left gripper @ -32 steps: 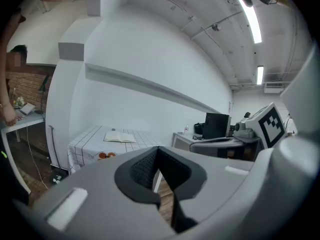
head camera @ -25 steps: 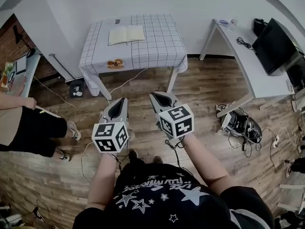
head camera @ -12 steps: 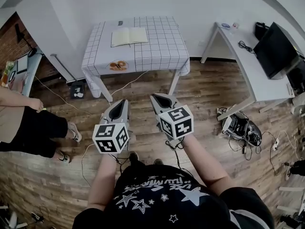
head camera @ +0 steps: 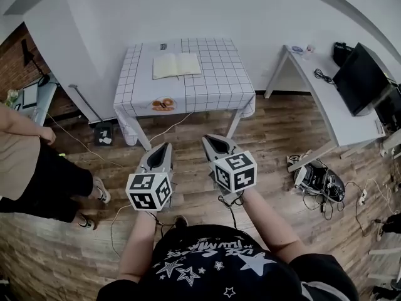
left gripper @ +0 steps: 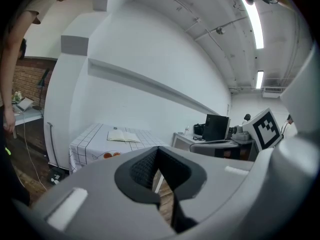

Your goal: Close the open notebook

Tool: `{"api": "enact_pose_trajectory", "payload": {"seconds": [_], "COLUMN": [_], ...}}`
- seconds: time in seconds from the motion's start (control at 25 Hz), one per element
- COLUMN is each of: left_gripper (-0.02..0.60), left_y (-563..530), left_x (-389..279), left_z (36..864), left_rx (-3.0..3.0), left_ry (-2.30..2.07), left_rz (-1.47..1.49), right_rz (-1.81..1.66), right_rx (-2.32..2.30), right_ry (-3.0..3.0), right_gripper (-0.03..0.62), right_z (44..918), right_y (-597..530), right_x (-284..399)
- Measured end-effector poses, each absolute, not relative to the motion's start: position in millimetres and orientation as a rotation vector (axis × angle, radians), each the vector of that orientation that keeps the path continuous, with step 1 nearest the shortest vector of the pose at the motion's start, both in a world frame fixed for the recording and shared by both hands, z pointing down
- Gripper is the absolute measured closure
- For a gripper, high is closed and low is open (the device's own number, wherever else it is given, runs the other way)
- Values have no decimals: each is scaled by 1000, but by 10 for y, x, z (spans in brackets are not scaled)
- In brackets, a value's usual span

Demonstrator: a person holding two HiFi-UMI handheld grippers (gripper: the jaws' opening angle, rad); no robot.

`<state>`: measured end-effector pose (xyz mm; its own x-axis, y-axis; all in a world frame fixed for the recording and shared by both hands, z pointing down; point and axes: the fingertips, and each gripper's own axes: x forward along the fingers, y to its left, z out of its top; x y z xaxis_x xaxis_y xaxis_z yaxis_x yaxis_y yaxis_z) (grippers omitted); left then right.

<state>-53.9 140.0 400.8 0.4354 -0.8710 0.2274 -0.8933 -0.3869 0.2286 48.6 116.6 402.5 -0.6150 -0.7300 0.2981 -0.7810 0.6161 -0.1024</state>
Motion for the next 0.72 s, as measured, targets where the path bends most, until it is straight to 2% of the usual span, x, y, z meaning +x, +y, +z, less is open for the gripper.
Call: {"api": "enact_pose_trajectory", "payload": {"seconds": [0.48,0.72], "left_gripper": [572,572], "left_y": [1020,922], "left_x": [-1319,-1497], "left_z": [4177,4191], "left_rx": [2358,2345], "left_ry": [-1452,-1374], "left_rz": [88,41], "right_rz": [387,409], "right_rx": [1270,1313], "right_ry": [-2540,-2497], "right_gripper": [580,580], "right_z": [4273,4362], "right_y": [801,725], "right_x": [-237,-407]}}
